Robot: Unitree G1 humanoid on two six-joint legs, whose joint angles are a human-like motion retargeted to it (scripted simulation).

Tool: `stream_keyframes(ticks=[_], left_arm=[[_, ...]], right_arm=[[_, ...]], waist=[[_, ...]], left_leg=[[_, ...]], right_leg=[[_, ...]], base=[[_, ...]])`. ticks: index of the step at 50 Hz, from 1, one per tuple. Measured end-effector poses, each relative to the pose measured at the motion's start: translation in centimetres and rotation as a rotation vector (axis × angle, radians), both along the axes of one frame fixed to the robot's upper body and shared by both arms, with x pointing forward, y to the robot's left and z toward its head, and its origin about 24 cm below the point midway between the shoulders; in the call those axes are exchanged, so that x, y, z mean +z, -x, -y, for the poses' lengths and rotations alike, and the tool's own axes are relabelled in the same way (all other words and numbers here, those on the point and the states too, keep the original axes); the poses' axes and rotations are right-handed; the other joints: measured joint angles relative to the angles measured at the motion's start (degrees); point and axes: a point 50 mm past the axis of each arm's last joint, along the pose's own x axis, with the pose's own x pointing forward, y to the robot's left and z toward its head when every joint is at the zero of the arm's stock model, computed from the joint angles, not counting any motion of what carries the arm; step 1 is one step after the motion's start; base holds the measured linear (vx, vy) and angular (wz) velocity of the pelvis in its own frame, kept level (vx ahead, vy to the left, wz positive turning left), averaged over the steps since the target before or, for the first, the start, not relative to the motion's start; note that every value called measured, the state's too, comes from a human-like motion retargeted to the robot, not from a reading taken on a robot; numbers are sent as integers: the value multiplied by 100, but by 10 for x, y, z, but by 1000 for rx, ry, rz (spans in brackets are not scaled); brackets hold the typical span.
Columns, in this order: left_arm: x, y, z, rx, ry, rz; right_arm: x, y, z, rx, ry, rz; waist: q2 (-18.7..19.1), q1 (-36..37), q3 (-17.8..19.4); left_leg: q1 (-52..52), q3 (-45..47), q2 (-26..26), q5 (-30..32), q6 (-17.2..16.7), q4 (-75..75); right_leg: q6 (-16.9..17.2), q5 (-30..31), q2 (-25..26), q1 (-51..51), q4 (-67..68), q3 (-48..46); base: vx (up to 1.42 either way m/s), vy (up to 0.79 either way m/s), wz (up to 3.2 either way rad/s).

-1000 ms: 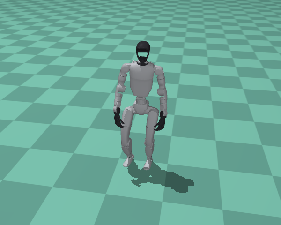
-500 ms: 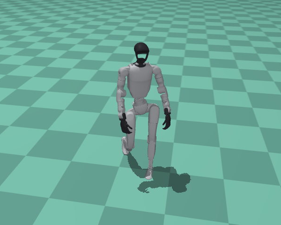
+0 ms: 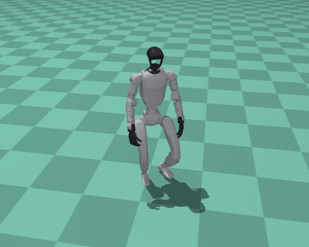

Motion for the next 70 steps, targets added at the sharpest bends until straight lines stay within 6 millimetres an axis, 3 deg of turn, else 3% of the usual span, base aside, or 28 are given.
stream_keyframes(ticks=[5, 12, 18, 20, 25, 30, 37, 40, 47, 55, 60, 65, 70], left_arm=[[3, -8, -2, 31, 0, 10], [11, -35, 20, 2, 60, 88], [32, -75, 46, -104, 98, 220], [44, -93, 53, -141, 100, 276], [53, -106, 64, -206, 98, 326], [46, -97, 58, -216, 69, 287], [20, -52, 21, -133, -1, 117], [12, -30, 4, -87, -25, 46], [3, 2, -18, -11, -48, -37], [-1, 10, -15, 4, -28, -45], [-1, 4, -3, -9, 2, -20], [2, -7, 7, -29, 27, 9], [7, -21, 12, -8, 42, 48]], right_arm=[[-11, 36, 17, -93, 23, -124], [-18, 72, 34, -244, 41, -233], [-20, 73, 28, -283, 8, -242], [-19, 62, 24, -273, -15, -222], [-18, 49, 9, -196, -58, -192], [-13, 29, -2, -115, -81, -146], [-7, 11, -9, -42, -81, -92], [-6, 6, -13, -15, -76, -78], [-7, 6, -18, 61, -47, -86], [-9, 11, -14, 80, -17, -109], [-9, 13, -6, 48, -10, -115], [-6, 10, 1, 6, -23, -101], [-3, 9, 11, -56, -33, -90]], waist=[[322, -143, -148], [623, -462, -268], [444, -578, -217], [239, -610, -274], [161, -513, -133], [-44, -516, -122], [-589, -522, -58], [-824, -436, 27], [-777, -113, 42], [-666, -15, 72], [-660, -110, 170], [-734, -363, 362], [-600, -665, 352]], left_leg=[[911, -288, 222, -44, -193, 616], [2116, -752, -303, -33, -596, -780], [2291, -714, -840, -625, -361, -2466], [2202, -647, -1164, -506, -228, -3156], [1849, -564, -1227, -498, -168, -3351], [1676, -611, -1486, -156, -109, -3718], [2099, -673, -2190, 364, 20, -4442], [2578, -687, -2465, 718, 63, -5097], [2925, -596, -2328, 782, 20, -5304], [2984, -515, -2233, 552, -32, -5001], [3160, -564, -2354, 446, 37, -4979], [3451, -616, -2641, 486, 84, -5191], [3729, -833, -2674, 724, 112, -5897]], right_leg=[[-3, 726, 403, -142, -720, -106], [227, 1463, 516, -545, -1255, -377], [581, 1699, 28, -1110, -1321, -673], [646, 1654, -294, -1346, -1526, -750], [696, 1321, -534, -1697, -1298, -875], [574, 726, -957, -1918, -151, -792], [467, -148, -1621, -1465, 1650, -233], [556, -291, -1777, -943, 1596, -26], [613, -342, -1494, 38, 341, -11], [647, -318, -1406, 381, 13, -55], [621, -426, -1540, 259, 664, 30], [469, -247, -2004, -472, 2321, 3], [443, -65, -1898, -1386, 2537, 55]], base=[[-39, 3, -8], [-36, 7, 10], [-38, 6, 21], [-38, 6, 17], [-37, 5, -2], [-26, 3, 11], [-14, 0, 10], [-3, -2, -13], [0, -1, -20], [0, 1, -1], [4, 6, 1], [7, 7, 7], [15, 6, 28]])
